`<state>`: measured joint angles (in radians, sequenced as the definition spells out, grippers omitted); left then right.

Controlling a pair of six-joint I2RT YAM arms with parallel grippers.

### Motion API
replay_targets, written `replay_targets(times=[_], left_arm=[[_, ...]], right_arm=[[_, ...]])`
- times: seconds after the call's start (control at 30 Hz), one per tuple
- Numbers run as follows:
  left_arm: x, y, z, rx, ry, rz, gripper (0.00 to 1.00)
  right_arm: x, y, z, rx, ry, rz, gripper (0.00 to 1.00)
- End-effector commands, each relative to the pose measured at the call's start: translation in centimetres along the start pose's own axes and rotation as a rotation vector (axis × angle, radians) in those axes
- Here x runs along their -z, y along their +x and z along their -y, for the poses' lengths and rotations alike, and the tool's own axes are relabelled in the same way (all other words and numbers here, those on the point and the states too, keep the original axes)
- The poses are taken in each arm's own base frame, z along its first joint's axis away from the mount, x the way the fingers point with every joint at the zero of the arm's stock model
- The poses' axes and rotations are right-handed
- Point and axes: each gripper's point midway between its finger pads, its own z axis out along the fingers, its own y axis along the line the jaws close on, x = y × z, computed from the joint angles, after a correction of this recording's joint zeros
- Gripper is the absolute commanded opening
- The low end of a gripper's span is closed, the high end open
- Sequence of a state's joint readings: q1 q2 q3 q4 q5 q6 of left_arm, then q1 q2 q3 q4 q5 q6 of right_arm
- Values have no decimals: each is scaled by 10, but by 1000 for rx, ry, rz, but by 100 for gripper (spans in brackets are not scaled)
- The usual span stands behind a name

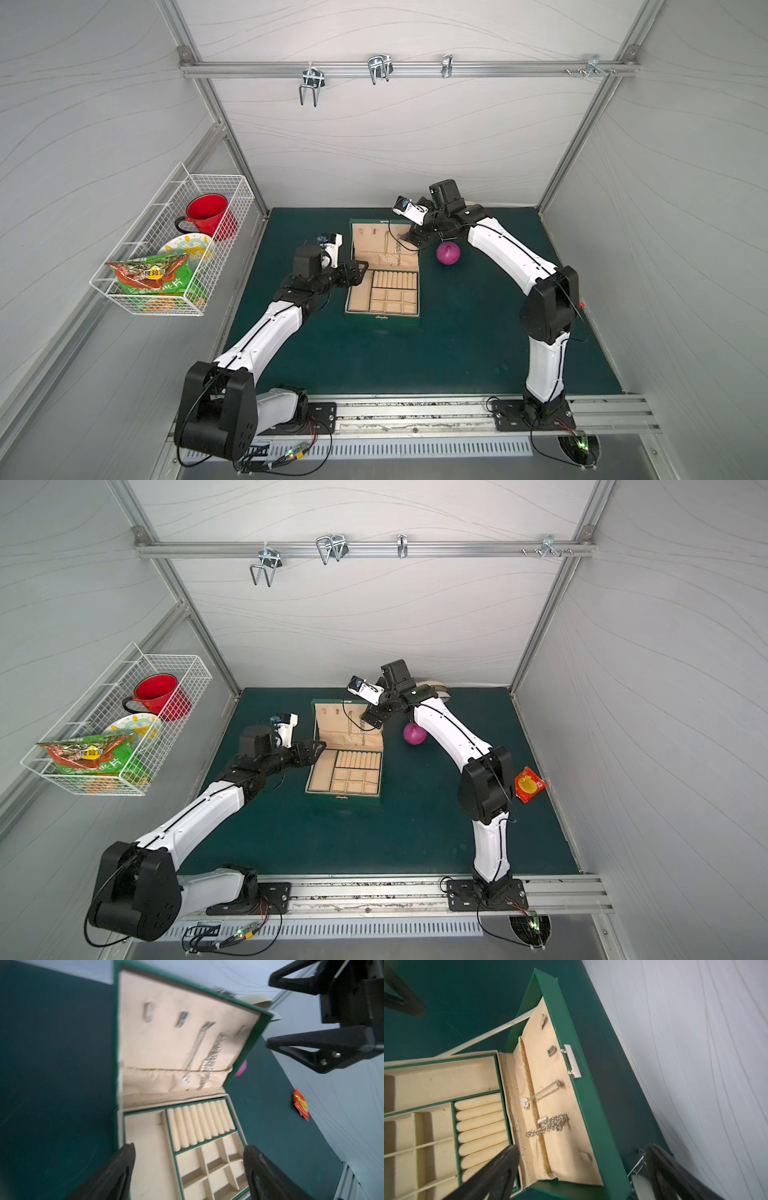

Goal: Put jewelry chain into jewelry box
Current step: Close the fastener on the jewelry box.

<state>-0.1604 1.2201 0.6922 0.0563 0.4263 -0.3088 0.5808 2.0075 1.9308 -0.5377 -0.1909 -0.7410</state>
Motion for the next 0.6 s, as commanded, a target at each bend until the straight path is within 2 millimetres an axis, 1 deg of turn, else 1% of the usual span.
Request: replay_targets(times=[0.0,0.07,0.17,0.3,0.43,0.5,0.57], left_arm=[[-2,21,-18,112,-29,-22,91],[-4,31,-22,127,-26,-43,94],[-10,43,-24,145,-11,-79,94],[-16,62,-29,165,-6,-136,92],[-16,76,-30,180,7,-170,91],[-15,81,-31,186,7,-177,91],[-15,85,-31,188,8,-188,90]], right_arm=[[-7,4,5,125,-12,-28,99],[-16,9,7,153,-15,-49,99],[-26,15,7,187,-29,-67,99],[-33,13,6,205,-43,-50,99],[-42,13,10,225,-31,-57,99],[-45,12,11,234,-26,-58,96],[-48,12,11,239,-23,-59,91]])
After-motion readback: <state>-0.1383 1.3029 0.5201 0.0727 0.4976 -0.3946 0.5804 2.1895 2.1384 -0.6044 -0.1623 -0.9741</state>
